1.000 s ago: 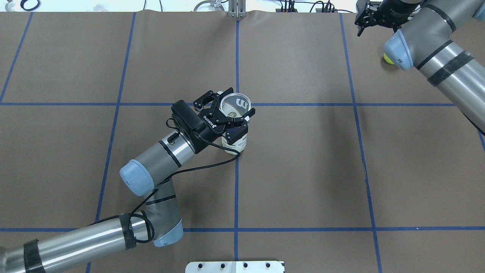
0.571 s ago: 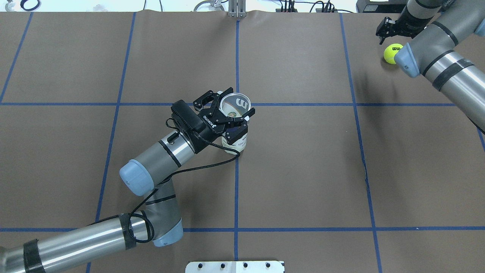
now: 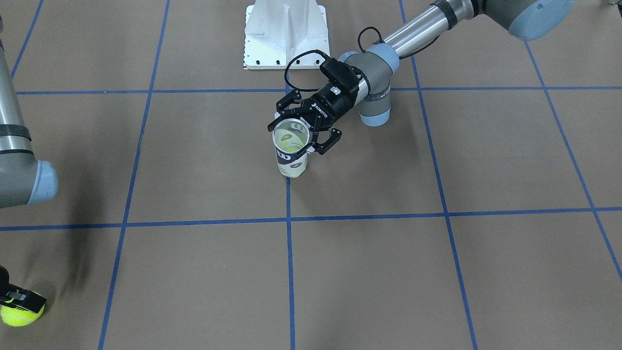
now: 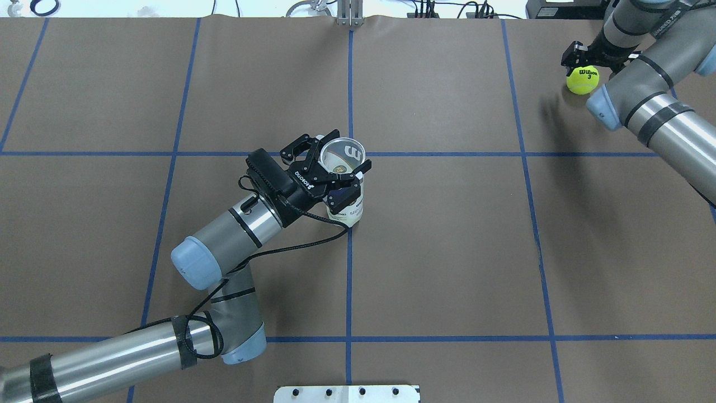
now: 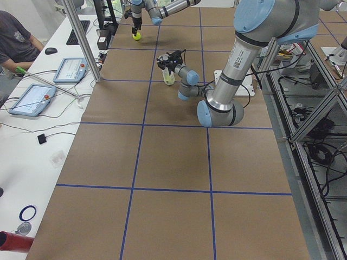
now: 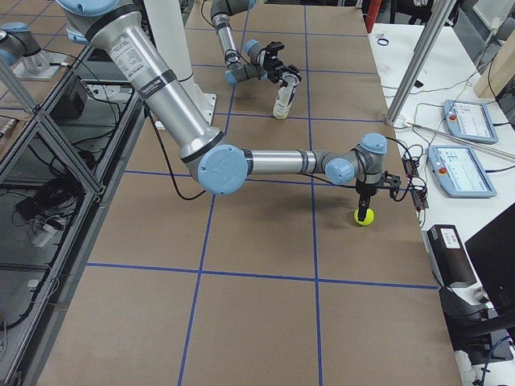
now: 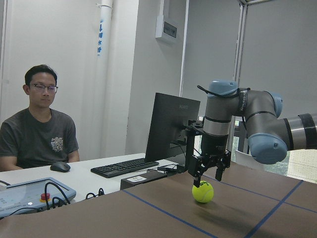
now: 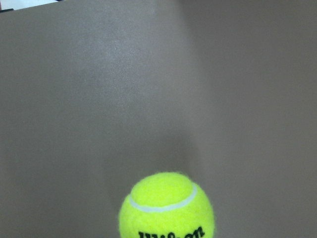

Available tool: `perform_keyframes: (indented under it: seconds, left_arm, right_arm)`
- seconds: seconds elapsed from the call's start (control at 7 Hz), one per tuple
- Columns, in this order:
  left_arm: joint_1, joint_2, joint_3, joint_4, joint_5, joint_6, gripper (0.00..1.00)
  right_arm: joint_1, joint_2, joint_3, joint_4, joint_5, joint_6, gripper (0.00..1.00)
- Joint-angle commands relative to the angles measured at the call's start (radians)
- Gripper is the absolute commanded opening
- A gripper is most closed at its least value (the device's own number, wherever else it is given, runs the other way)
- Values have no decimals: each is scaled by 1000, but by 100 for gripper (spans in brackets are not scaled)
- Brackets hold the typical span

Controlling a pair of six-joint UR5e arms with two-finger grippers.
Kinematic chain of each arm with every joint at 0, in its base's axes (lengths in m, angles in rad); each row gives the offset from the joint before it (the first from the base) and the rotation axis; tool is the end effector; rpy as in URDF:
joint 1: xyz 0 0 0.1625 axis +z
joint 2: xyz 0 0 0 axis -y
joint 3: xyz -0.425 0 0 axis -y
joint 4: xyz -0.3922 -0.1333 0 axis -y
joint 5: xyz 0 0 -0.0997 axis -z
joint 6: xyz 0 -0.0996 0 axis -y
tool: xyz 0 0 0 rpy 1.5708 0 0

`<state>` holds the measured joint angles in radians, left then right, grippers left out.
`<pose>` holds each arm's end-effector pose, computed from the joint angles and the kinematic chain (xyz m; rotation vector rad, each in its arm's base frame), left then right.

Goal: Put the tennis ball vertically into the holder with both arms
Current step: 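Close the right gripper around the second yellow ball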

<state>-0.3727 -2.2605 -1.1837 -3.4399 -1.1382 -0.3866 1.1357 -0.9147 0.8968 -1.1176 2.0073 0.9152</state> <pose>0.5538 -0.4045 0.2401 1.6444 1.3219 0.0127 -0.2460 -0.7456 0.5461 0.0663 -0.6064 0.3703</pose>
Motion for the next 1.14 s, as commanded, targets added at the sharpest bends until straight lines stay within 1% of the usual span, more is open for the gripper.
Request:
perform_keyframes:
  seconds: [0.0, 0.14, 0.29, 0.43, 0.57, 0.71, 0.86, 1.0]
  left_arm:
    - [0, 1, -2, -1, 0, 0, 88]
    - [0, 1, -2, -1, 0, 0, 88]
    - [0, 1, -2, -1, 0, 0, 88]
    - [0, 1, -2, -1, 0, 2, 88]
    - [1, 1, -2, -1, 0, 2, 88]
    - [1, 1, -2, -1, 0, 2, 88]
    - [1, 1, -1, -1, 0, 3, 88]
    - [1, 2, -1, -1, 0, 2, 88]
  right_arm:
    - [-10, -1, -31, 82, -2, 58, 99]
    - [-11, -1, -67, 135, -5, 62, 99]
    - [-16, 0, -67, 136, -15, 62, 98]
    - [-17, -1, -67, 136, -16, 63, 74]
    - [-19, -1, -67, 136, -39, 63, 39]
    - [-17, -3, -65, 133, -39, 65, 0]
    - [-14, -4, -18, 127, -30, 91, 0]
    - [-13, -24, 145, -4, 8, 159, 0]
